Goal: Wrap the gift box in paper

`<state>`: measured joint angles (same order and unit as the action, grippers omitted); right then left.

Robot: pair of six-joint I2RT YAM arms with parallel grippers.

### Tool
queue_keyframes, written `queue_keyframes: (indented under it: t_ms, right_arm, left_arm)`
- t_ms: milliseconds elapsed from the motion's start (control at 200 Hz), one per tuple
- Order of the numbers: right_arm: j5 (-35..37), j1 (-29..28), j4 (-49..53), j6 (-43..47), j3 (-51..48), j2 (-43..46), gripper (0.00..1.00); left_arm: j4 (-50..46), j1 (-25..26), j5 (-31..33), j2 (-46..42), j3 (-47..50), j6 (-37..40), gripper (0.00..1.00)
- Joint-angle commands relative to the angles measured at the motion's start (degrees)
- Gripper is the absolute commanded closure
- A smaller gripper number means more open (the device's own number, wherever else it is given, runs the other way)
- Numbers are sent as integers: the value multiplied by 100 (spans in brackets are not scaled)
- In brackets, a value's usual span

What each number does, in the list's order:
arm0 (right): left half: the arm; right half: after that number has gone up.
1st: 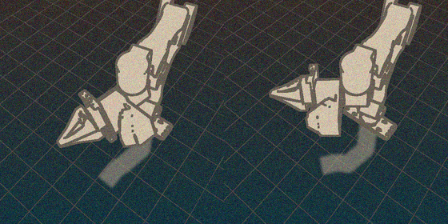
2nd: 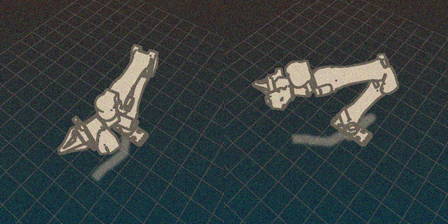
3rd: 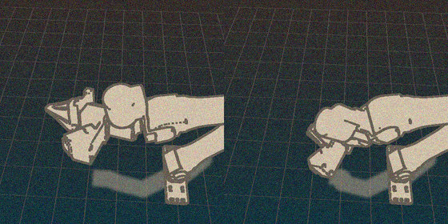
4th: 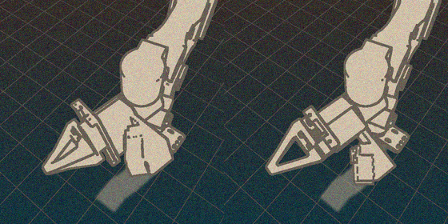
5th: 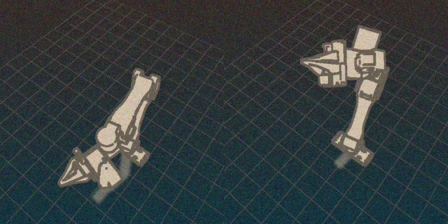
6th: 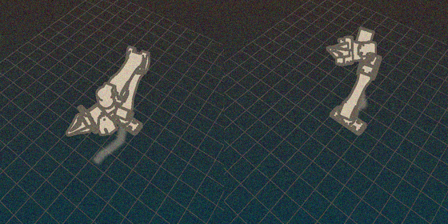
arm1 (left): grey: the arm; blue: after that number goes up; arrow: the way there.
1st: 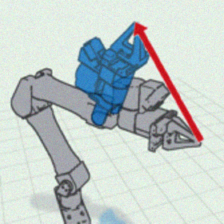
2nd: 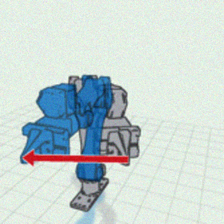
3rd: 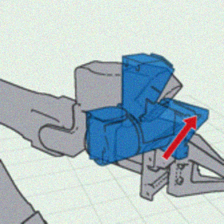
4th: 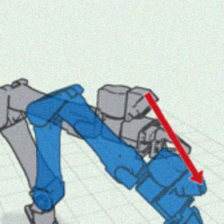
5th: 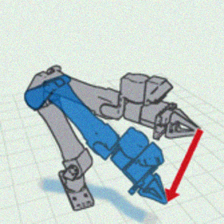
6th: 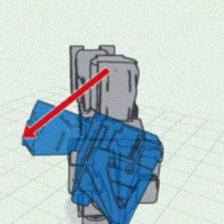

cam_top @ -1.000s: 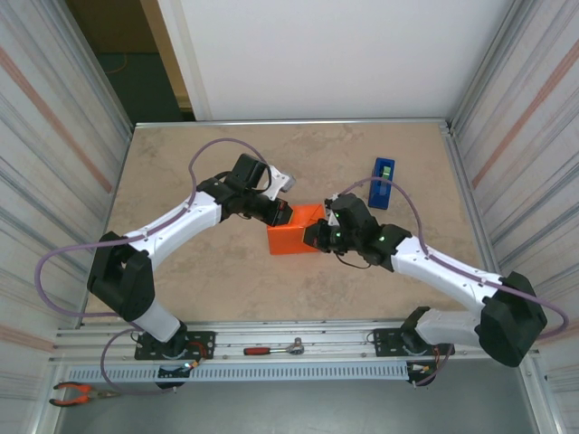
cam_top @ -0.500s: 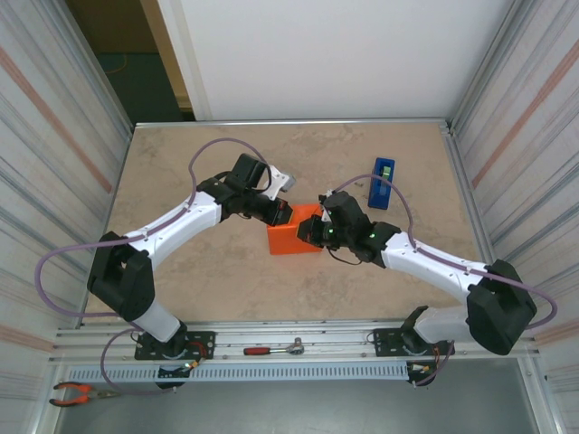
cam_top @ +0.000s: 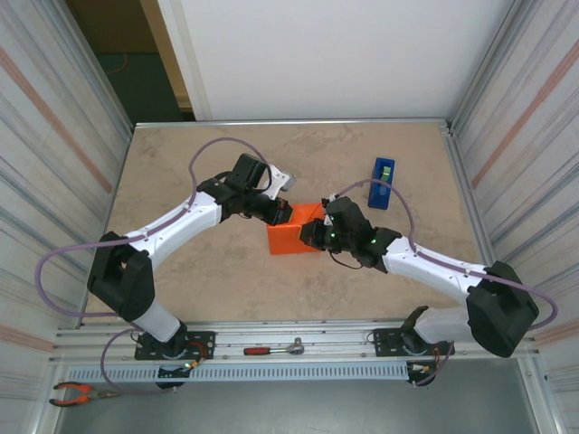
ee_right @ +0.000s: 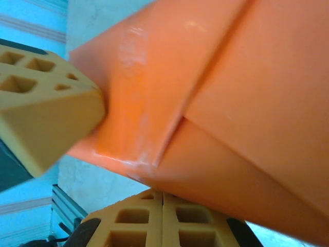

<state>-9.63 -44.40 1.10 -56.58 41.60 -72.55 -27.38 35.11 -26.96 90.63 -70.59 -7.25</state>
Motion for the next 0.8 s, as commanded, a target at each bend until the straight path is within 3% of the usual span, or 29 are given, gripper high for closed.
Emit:
queue_keyframes:
  t_ms: [0, 546, 797]
  right_arm:
    - [229, -25, 142, -106, -164, 289, 100]
    - [323, -9, -321, -56, 122, -206, 100]
    - [90, 156, 221, 50, 41, 245, 100]
  left_arm:
    - [-594, 154, 33, 227, 273, 127, 100]
    - [-579, 162, 3, 237, 287, 135, 100]
    - [-521, 163, -105, 83, 217, 148, 100]
